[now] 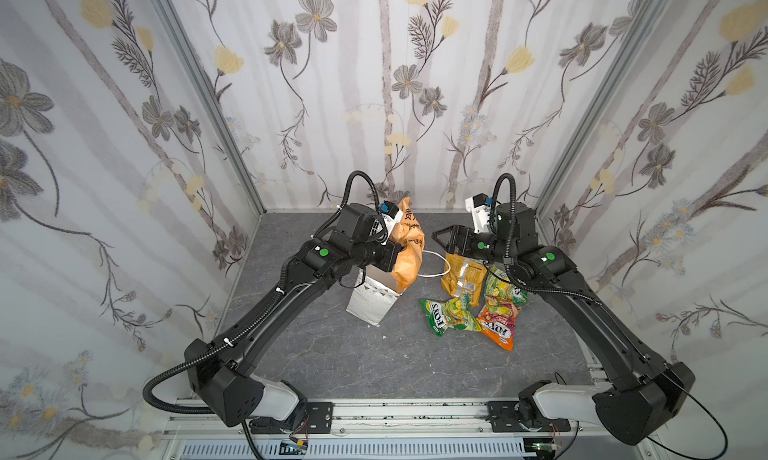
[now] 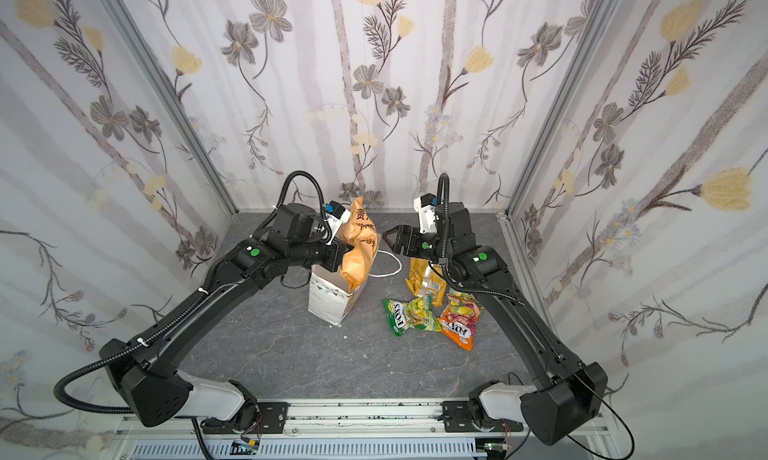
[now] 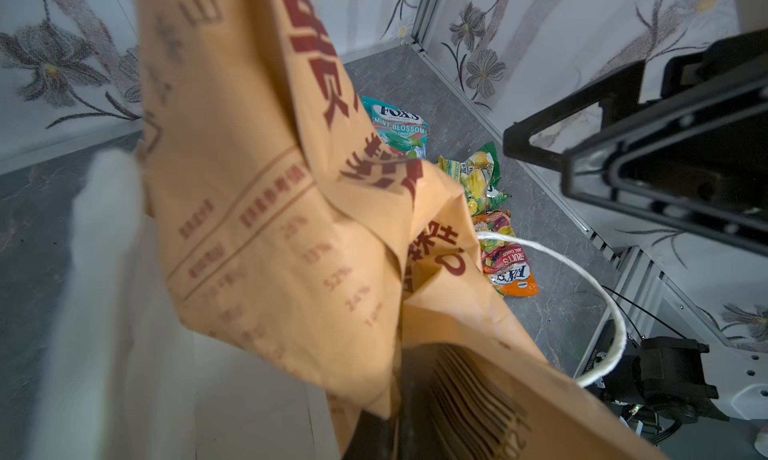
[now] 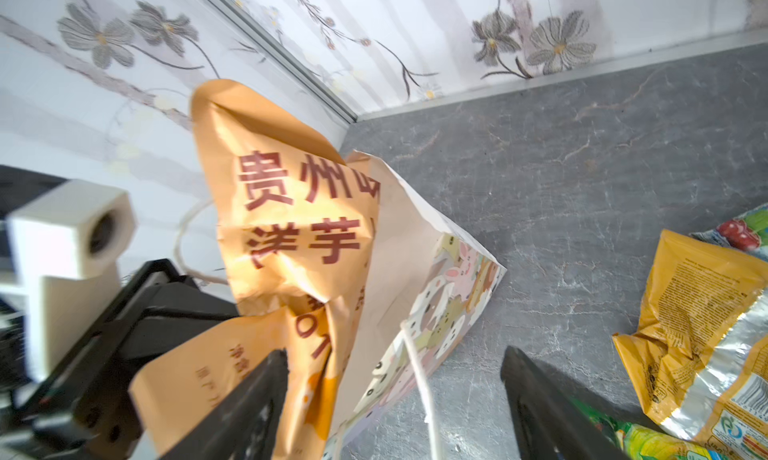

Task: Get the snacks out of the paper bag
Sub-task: 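Grasp the brown packet with the right gripper beside the left gripper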

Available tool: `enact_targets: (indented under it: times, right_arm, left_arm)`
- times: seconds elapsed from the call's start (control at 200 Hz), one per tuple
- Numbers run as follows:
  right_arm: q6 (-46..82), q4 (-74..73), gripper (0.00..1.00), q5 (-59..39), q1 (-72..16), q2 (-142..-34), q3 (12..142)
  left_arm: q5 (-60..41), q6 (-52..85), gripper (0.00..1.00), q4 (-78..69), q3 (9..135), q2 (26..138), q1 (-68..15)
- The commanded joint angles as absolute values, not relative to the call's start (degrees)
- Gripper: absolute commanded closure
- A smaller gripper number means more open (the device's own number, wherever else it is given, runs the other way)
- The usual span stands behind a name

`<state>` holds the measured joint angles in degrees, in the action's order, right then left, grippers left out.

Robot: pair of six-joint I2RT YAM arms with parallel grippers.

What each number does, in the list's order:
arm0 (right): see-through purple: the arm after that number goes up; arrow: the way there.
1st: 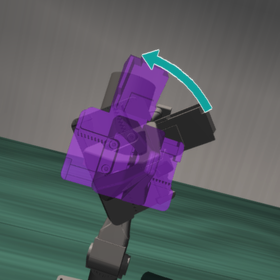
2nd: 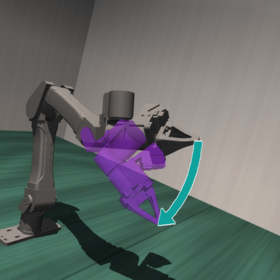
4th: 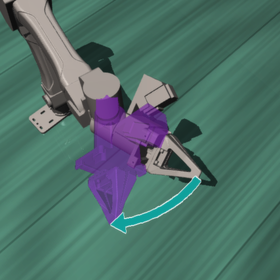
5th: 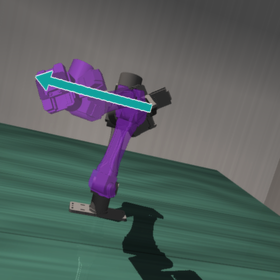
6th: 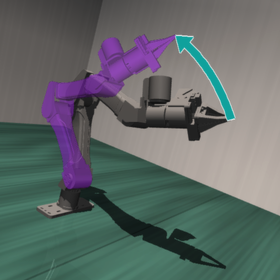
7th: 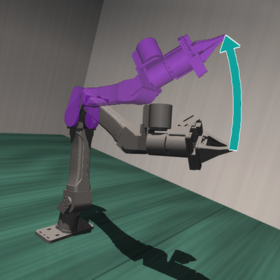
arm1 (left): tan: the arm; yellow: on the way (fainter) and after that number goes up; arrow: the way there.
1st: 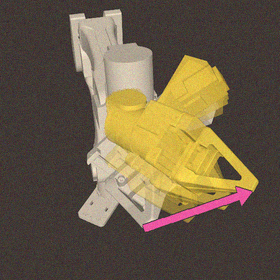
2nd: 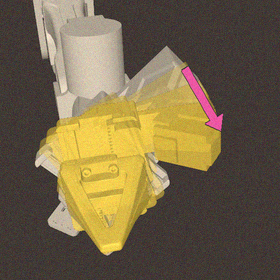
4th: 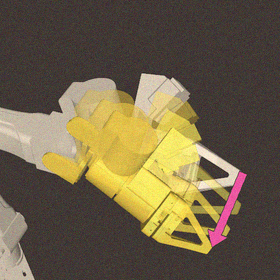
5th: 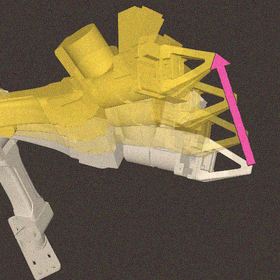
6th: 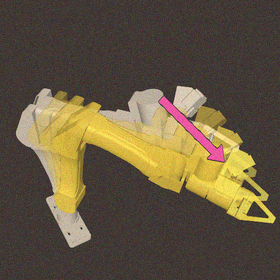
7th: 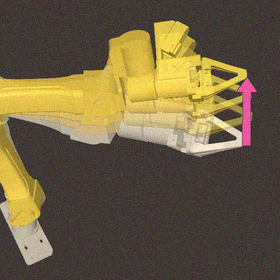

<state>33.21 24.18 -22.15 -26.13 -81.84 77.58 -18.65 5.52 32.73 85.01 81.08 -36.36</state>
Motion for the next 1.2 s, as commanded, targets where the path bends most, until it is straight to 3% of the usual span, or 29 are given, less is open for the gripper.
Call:
enact_targets:
  times: [0.0,0.425,0.694,1.024,1.199]
  right_arm:
    - [36.7,18.6,0.17,-24.7,-26.1,-80.1,77.9]
    - [39.6,10.8,0.12,-30.5,-29.1,-81.6,78.4]
    - [41.7,8.0,0.14,-32.2,-30.5,-83.6,80.5]
    - [43.3,5.8,0.41,-33.6,-31.9,-84.7,80.6]
    - [44.2,5.2,0.64,-32.3,-32.2,-83.5,80.2]
  left_arm:
    - [-19.9,6.9,1.00,27.3,84.8,79.9,-35.9]
    - [-23.7,11.0,1.00,21.3,83.7,75.4,-34.6]
    - [-29.4,13.3,1.00,19.4,84.1,74.5,-34.6]
    - [-37.3,16.9,1.00,15.4,83.7,74.1,-34.6]
    - [-35.3,16.2,1.00,16.1,82.1,73.3,-34.5]
